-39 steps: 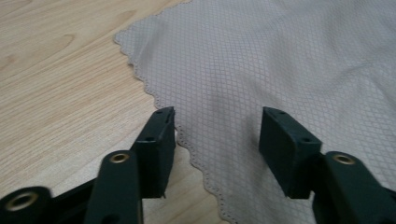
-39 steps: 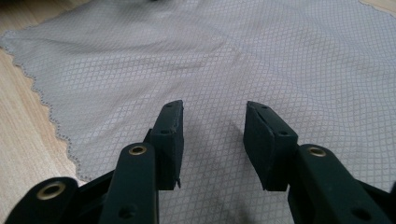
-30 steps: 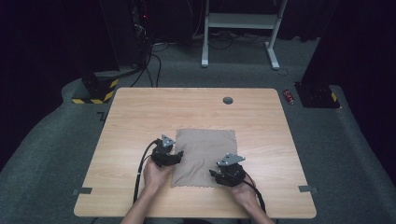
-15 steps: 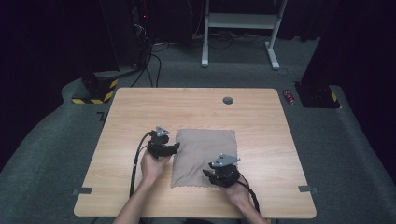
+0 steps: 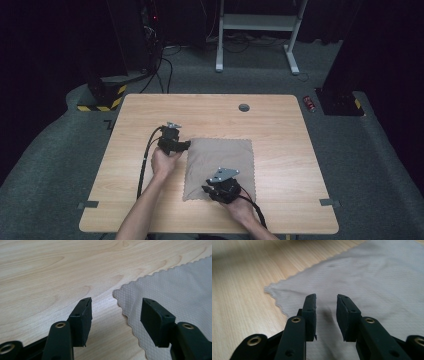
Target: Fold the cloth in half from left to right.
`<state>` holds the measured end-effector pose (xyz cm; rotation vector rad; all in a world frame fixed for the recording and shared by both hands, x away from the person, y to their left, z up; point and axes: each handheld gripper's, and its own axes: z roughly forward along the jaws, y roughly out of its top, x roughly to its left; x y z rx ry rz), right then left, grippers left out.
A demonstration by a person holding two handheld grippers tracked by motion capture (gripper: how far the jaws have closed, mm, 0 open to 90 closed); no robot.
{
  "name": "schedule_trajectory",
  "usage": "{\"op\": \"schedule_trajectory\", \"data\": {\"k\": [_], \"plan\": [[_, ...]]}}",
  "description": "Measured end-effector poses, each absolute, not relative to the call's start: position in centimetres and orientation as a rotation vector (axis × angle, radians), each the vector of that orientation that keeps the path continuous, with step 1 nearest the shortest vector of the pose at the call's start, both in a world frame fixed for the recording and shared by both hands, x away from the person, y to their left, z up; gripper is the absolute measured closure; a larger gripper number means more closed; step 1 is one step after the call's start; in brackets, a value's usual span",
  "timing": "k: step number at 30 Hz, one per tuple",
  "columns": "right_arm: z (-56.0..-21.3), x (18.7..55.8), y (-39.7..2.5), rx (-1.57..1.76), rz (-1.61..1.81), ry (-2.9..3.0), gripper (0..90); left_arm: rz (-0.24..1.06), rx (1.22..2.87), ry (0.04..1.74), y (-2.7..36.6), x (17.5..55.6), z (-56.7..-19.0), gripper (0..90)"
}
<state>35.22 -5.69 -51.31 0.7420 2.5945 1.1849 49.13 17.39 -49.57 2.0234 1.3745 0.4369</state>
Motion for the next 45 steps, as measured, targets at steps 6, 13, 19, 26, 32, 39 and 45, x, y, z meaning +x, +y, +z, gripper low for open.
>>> {"op": "schedule_trajectory", "data": {"k": [6,13,19,26,32,39,45], "plan": [[-51.3,34.7,-4.0,0.694,1.211,2.616,69.8,0.424,2.052,1.391,16.5,50.5,-50.2,42.9],[-51.5,33.5,-0.7,0.574,1.224,2.666,68.1,0.452,2.032,1.426,16.6,51.3,-51.0,44.6],[-52.3,32.9,1.1,0.520,1.155,2.697,67.0,0.463,2.030,1.429,16.9,51.5,-51.1,45.3],[-52.2,32.6,1.2,0.492,1.122,2.679,72.6,0.486,2.078,1.404,15.8,51.8,-51.0,45.3],[-52.1,32.4,1.3,0.477,1.105,2.681,78.6,0.492,2.090,1.389,15.3,52.0,-51.0,56.8],[-52.1,32.2,1.4,0.475,1.070,2.657,88.2,0.472,2.098,1.363,15.0,52.0,-50.9,77.2],[-52.0,32.2,1.4,0.479,1.068,2.657,89.3,0.472,2.119,1.356,14.6,52.1,-50.8,88.9]]}}
